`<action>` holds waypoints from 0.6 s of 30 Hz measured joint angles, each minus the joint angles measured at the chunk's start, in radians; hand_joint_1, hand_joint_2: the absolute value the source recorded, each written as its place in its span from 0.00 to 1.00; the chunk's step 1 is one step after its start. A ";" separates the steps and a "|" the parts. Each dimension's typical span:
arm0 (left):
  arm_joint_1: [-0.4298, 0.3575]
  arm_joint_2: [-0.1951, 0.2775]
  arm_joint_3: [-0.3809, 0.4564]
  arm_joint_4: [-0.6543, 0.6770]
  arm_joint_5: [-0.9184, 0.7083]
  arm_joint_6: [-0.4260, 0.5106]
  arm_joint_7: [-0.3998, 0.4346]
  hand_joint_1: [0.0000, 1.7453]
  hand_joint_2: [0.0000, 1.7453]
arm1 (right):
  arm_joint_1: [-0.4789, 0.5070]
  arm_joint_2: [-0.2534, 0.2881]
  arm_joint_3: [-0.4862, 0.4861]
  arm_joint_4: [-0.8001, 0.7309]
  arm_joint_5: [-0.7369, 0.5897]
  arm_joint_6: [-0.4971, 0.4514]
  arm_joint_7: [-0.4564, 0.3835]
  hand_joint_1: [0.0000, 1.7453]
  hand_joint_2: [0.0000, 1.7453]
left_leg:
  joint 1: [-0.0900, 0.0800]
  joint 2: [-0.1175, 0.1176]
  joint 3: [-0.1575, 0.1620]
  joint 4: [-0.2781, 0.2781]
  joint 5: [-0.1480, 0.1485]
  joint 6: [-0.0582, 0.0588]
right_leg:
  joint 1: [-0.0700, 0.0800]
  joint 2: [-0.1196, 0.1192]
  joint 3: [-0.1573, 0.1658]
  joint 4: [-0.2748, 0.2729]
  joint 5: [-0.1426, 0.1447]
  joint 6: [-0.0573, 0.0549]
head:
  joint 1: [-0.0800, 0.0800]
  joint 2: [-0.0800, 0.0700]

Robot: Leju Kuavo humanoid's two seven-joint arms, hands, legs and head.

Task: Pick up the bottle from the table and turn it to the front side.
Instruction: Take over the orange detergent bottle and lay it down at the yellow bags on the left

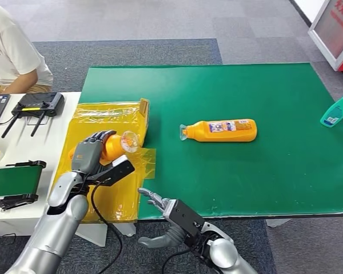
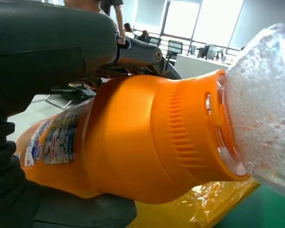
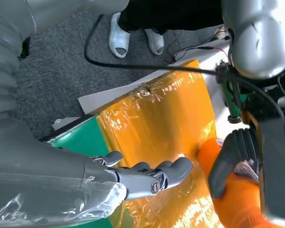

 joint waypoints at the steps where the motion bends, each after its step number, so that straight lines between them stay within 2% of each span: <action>1: -0.010 -0.002 0.000 0.025 -0.005 0.003 0.000 1.00 1.00 | 0.000 -0.003 0.002 0.002 -0.001 -0.001 0.001 0.00 1.00 | 0.000 0.000 0.000 0.000 0.000 0.000 | 0.000 0.000 0.000 0.000 0.000 0.000 | 0.000 0.000; 6: -0.043 -0.034 0.012 0.123 0.001 0.006 0.013 1.00 1.00 | 0.014 -0.017 0.004 0.010 -0.005 -0.009 0.004 0.00 1.00 | 0.000 0.000 0.003 0.000 0.000 0.000 | 0.000 0.000 0.002 0.000 0.000 0.000 | 0.000 0.000; 12: -0.055 -0.091 0.023 0.233 -0.067 0.049 0.052 1.00 1.00 | 0.039 -0.020 0.006 0.007 0.009 -0.016 0.012 0.00 1.00 | 0.000 0.000 0.003 0.000 0.000 0.000 | 0.000 0.000 0.003 0.000 0.000 0.000 | 0.000 0.000; 13: -0.056 -0.099 0.023 0.248 -0.073 0.054 0.054 0.89 1.00 | 0.042 -0.020 0.007 0.006 0.011 -0.018 0.014 0.00 1.00 | 0.000 0.000 0.003 0.000 0.000 0.000 | 0.000 0.000 0.003 0.000 0.000 0.000 | 0.000 0.000; 15: -0.056 -0.115 0.025 0.271 -0.082 0.059 0.056 0.48 1.00 | 0.049 -0.020 0.008 0.003 0.014 -0.020 0.017 0.00 1.00 | 0.000 0.000 0.003 0.000 0.000 0.000 | 0.000 0.000 0.003 0.000 0.000 0.000 | 0.000 0.000; 16: -0.056 -0.121 0.025 0.280 -0.086 0.060 0.056 0.23 1.00 | 0.051 -0.020 0.008 0.002 0.014 -0.021 0.018 0.00 1.00 | 0.000 0.000 0.003 0.000 0.000 0.000 | 0.000 0.000 0.003 0.000 0.000 0.000 | 0.000 0.000; 17: -0.056 -0.126 0.026 0.288 -0.089 0.060 0.056 0.09 1.00 | 0.055 -0.020 0.008 0.000 0.014 -0.022 0.019 0.00 1.00 | 0.000 0.000 0.003 0.000 0.000 0.000 | -0.001 0.000 0.003 0.000 0.000 0.000 | 0.000 0.000; 18: -0.056 -0.131 0.026 0.295 -0.092 0.060 0.056 0.04 1.00 | 0.058 -0.020 0.008 -0.001 0.015 -0.023 0.019 0.00 1.00 | 0.000 0.000 0.003 0.000 0.000 0.000 | -0.001 0.000 0.003 0.000 0.000 0.000 | 0.000 0.000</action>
